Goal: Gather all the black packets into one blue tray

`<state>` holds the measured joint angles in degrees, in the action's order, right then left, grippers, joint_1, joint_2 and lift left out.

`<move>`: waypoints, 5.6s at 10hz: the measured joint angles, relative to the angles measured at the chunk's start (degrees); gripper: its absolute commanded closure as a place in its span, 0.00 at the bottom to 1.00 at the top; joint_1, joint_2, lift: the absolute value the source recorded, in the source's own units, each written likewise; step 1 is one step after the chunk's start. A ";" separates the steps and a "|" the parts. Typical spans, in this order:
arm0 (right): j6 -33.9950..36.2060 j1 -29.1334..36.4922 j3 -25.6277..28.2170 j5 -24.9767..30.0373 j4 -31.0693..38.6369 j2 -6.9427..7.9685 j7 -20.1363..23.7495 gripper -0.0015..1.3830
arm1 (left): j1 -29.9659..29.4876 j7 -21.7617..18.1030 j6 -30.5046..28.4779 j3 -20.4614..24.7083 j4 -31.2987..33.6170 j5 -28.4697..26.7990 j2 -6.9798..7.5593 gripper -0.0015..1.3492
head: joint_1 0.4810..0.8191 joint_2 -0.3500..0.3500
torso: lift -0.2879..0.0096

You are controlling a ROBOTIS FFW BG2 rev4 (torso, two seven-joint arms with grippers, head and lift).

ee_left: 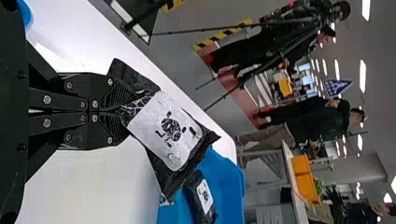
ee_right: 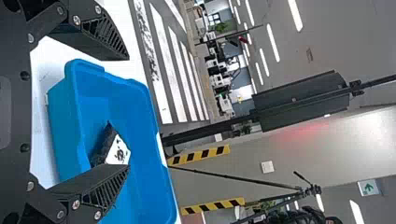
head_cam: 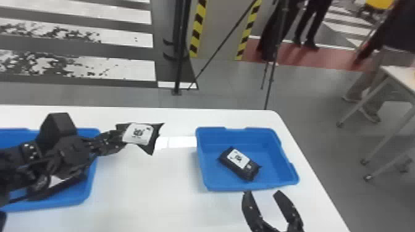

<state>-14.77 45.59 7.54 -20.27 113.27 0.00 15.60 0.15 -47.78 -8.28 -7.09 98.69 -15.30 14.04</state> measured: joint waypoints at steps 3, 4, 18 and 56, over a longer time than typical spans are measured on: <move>0.83 -0.07 0.00 0.27 0.00 0.00 0.45 0.15 | -9.08 -0.30 -1.44 12.74 7.70 -2.01 0.31 0.90 | 0.63 0.38 | 0.60; 1.10 -0.16 -0.01 0.27 -0.09 0.00 0.55 0.15 | -10.58 -0.30 -1.53 16.08 7.93 -2.97 0.15 0.90 | 0.63 0.45 | 0.60; 25.11 -11.63 7.35 18.97 6.44 0.00 7.01 0.15 | -47.75 15.39 14.28 30.32 24.55 27.41 -7.72 0.17 | 0.63 0.59 | 0.60; 56.89 -23.73 -2.73 23.85 19.29 -7.73 22.98 0.93 | -19.00 -0.91 -14.09 12.25 13.79 44.75 -1.32 0.23 | 0.63 0.42 | 0.60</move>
<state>42.12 21.86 4.81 3.59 132.56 -7.73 38.58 -18.86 -48.69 -22.37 5.16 112.47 29.46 12.72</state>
